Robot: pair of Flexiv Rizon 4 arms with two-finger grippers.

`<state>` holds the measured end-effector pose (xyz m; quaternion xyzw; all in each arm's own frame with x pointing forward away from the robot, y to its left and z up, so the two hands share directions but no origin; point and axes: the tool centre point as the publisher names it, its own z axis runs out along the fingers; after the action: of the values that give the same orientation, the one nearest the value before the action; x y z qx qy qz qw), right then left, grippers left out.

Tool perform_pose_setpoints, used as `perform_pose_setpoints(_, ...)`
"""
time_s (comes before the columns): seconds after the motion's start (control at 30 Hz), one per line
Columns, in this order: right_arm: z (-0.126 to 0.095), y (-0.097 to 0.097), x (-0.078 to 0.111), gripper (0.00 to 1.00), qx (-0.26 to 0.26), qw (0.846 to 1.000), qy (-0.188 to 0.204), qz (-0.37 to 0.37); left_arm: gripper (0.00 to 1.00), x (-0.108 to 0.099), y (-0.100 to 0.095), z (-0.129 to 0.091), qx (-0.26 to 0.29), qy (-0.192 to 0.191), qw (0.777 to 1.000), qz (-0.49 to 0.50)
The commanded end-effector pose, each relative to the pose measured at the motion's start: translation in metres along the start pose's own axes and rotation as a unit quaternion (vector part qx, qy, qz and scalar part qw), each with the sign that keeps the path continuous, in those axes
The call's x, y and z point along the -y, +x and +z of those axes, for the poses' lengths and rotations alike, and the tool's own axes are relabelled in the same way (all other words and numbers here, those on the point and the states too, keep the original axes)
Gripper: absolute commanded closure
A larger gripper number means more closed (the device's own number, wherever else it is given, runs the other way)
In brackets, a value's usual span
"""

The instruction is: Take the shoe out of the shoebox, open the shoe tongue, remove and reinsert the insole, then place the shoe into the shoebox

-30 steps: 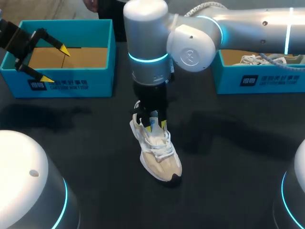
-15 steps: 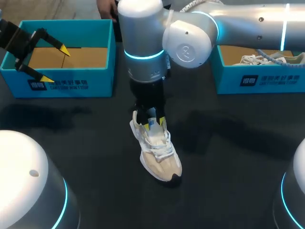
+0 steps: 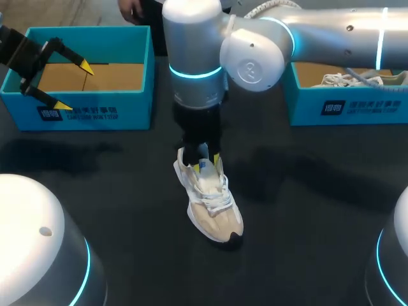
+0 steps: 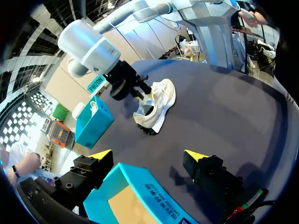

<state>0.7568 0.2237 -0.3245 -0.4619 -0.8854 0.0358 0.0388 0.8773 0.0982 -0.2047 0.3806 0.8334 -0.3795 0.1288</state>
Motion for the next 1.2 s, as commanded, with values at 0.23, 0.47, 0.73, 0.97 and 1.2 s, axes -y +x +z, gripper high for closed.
perform_pose_setpoints(0.23,-0.043,-0.001,0.006,0.47,0.028,0.957,-0.07,-0.281,0.0,0.0,0.0,-0.001,-0.001,-0.001,1.0,0.0)
perform_pose_setpoints(0.47,-0.058,0.015,0.019,0.02,-0.021,0.897,-0.101,-0.429,0.0,0.0,0.0,-0.001,-0.001,-0.001,1.0,0.0)
perform_pose_setpoints(0.73,-0.058,0.015,0.019,0.0,-0.021,0.897,-0.101,-0.429,0.0,0.0,0.0,-0.001,-0.001,-0.001,1.0,0.0)
perform_pose_setpoints(0.97,-0.058,0.015,0.019,0.0,-0.021,0.897,-0.101,-0.429,0.0,0.0,0.0,-0.001,-0.001,-0.001,1.0,0.0)
perform_pose_setpoints(1.2,-0.055,0.005,-0.007,0.0,0.015,0.882,-0.097,-0.46,0.0,0.0,0.0,-0.001,-0.001,-0.001,1.0,0.0)
